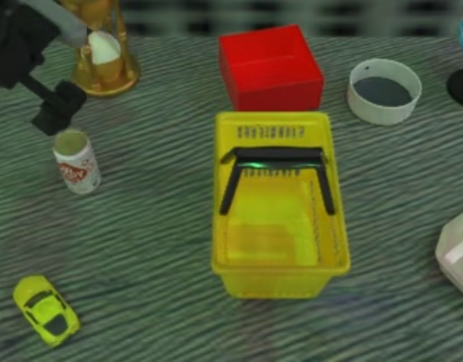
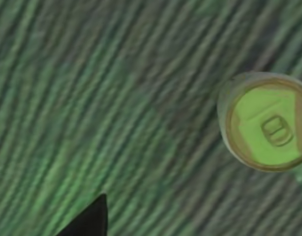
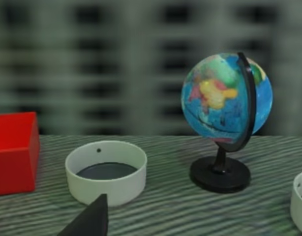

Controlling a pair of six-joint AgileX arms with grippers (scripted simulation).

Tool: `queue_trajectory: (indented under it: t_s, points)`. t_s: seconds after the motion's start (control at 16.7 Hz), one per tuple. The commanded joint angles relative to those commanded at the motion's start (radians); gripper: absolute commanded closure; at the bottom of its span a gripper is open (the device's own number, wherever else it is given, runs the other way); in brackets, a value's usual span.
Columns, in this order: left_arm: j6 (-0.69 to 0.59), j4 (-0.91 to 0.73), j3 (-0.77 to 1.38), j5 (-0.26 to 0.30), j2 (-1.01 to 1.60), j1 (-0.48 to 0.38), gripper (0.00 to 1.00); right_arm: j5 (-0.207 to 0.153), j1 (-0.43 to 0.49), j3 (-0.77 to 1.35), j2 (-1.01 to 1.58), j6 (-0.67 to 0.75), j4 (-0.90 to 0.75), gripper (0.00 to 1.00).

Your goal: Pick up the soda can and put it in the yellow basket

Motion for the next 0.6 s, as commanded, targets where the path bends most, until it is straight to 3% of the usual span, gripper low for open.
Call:
queue_trajectory:
  t_s: [0.3, 0.6]
  points:
    - [0.089, -0.175, 0.225, 0.001, 0.292, -0.017, 0.0, 0.0, 0.0, 0.0, 0.0, 0.0, 0.0, 0.0]
    - [0.108, -0.216, 0.269, 0.001, 0.351, -0.021, 0.0, 0.0, 0.0, 0.0, 0.0, 0.0, 0.0, 0.0]
